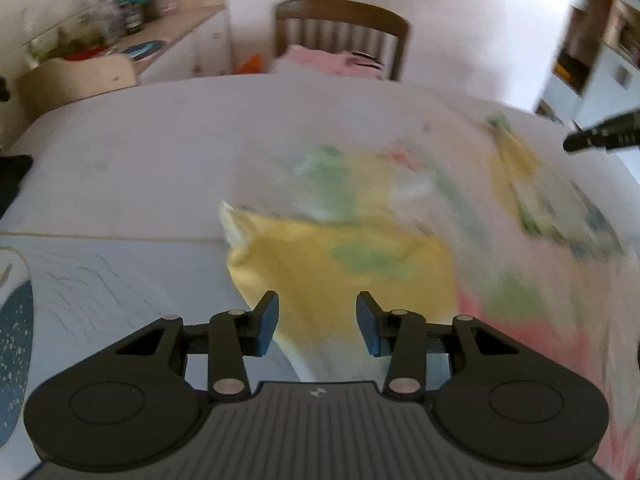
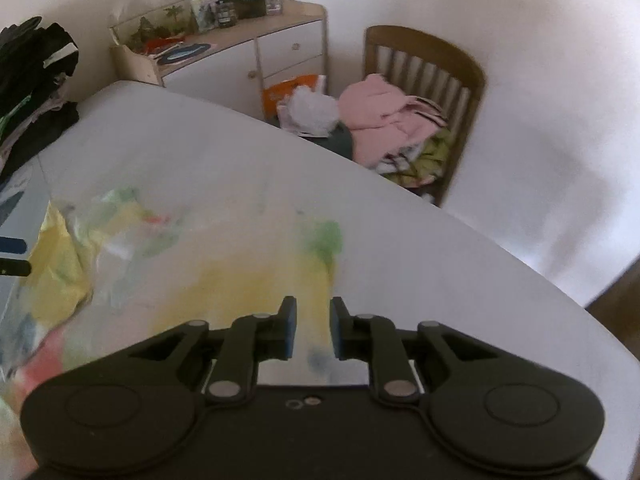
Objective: Fold clothes
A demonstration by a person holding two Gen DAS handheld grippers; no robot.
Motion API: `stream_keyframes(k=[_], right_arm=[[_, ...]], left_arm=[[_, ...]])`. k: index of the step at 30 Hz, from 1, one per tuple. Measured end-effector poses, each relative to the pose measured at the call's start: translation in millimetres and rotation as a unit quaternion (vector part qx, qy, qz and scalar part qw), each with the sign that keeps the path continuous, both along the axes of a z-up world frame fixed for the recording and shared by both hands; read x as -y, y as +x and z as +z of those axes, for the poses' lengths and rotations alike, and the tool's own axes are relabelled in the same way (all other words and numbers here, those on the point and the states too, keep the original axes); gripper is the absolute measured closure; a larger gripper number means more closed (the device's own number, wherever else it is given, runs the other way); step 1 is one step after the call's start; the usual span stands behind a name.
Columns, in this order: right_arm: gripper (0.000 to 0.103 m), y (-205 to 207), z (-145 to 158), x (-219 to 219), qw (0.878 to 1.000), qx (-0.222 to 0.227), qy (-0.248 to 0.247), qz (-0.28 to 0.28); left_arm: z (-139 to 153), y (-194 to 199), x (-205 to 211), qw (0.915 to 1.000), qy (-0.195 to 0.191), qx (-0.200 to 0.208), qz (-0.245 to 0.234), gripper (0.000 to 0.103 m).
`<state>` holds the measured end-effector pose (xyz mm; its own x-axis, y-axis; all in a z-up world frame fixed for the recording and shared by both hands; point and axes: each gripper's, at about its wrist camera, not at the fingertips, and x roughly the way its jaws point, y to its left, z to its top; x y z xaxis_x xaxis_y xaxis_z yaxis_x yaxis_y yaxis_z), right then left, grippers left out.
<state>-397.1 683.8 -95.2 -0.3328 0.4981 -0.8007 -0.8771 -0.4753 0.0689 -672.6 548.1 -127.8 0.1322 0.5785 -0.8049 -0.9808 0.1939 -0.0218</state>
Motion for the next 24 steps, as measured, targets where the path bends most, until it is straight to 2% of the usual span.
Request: stream_keyframes(k=[5, 12, 14, 17, 24], right_arm=[[0.000, -14, -17, -30, 1.000, -0.004, -0.004, 0.018], [0.000, -4, -22, -41, 1.000, 0.003, -0.008, 0.030], [0.000, -2, -23, -45, 0.999, -0.007, -0.015, 0.029], [0.000, -5, -26, -51, 0.999, -0.010, -0.013, 0.029], [0.000, -22, -40, -67, 0.999, 0.008, -0.020, 0.038]], left_arm=[[-15, -5, -31, 0.9980, -0.016, -0.014, 0.060, 0.062], [-22, -15, -51, 0.9949, -0.006, -0.034, 0.095, 0.059], [-21, -16, -55, 0.9941, -0.003, -0.034, 0.103, 0.056], [-23, -15, -60, 0.9937, -0.001, -0.037, 0.105, 0.044], [-25, -11, -68, 0.9937, -0.005, -0.019, 0.110, 0.044]])
